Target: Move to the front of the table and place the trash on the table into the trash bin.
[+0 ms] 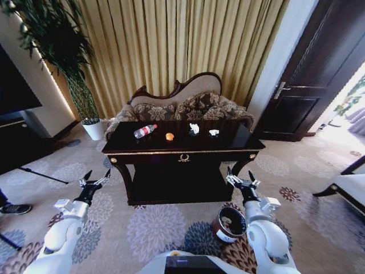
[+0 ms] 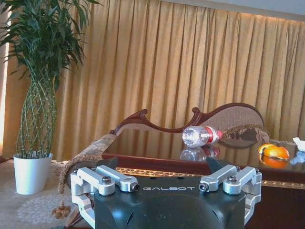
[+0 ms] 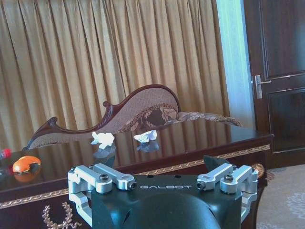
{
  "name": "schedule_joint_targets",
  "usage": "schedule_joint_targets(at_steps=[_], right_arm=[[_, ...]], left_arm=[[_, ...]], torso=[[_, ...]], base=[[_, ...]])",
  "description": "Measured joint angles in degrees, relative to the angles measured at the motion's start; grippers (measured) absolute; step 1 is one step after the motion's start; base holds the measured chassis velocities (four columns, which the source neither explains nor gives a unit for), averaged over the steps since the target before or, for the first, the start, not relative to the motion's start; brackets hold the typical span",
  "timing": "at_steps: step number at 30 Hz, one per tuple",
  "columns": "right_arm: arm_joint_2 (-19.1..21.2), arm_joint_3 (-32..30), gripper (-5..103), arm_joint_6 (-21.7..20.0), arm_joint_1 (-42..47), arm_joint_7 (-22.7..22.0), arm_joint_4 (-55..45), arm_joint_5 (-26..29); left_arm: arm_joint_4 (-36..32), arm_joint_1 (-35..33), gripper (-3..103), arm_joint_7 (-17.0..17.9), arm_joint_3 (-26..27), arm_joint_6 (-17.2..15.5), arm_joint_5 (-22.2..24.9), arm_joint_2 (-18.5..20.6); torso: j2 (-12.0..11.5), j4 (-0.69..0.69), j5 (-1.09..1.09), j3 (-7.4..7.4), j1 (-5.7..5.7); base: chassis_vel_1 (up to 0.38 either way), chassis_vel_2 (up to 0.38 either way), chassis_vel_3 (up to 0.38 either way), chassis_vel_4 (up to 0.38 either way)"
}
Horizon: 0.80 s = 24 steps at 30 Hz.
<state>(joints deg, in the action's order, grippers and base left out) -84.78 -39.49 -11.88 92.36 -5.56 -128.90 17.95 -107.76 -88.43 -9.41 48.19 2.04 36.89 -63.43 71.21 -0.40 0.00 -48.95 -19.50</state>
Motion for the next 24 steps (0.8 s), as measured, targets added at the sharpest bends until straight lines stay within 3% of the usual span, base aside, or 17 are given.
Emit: schedule_joint_targets(at_steps=[15, 17, 22, 24], right_arm=[[0.10, -0.06, 100, 0.00, -0.20, 0.09, 0.19, -0.02], [0.25, -0.37, 100, -0.01, -0.51, 0.00, -0.06, 0.38], [0.57, -0.93, 100, -0.14, -0.86, -0.18, -0.97, 1.05], [1.07, -1.55, 100, -0.41, -0.96, -0.30, -1.84, 1.64]], left_arm=[[-1.02, -0.09, 100, 0.43, 0.20, -0.53, -0.04, -0.03], [-4.06, -0.34, 100, 1.97, 1.15, -4.02, 0.35, 0.19], [-6.40, -0.31, 100, 3.12, 2.16, -6.79, 0.16, 0.63], [-7.98, -0.43, 100, 5.61, 2.61, -9.41, 0.03, 0.94]], torso=[[0.00, 0.00, -0.01, 0.00, 0.00], [0.00, 0.00, 0.01, 0.00, 0.00], [0.00, 0.00, 0.00, 0.00, 0.00], [0.00, 0.00, 0.00, 0.00, -0.01]], base=[[-0.107, 0.102, 0.105, -0.111], [-0.125, 0.099, 0.131, -0.122], [-0.137, 0.126, 0.133, -0.130], [-0.147, 0.137, 0.132, -0.129]])
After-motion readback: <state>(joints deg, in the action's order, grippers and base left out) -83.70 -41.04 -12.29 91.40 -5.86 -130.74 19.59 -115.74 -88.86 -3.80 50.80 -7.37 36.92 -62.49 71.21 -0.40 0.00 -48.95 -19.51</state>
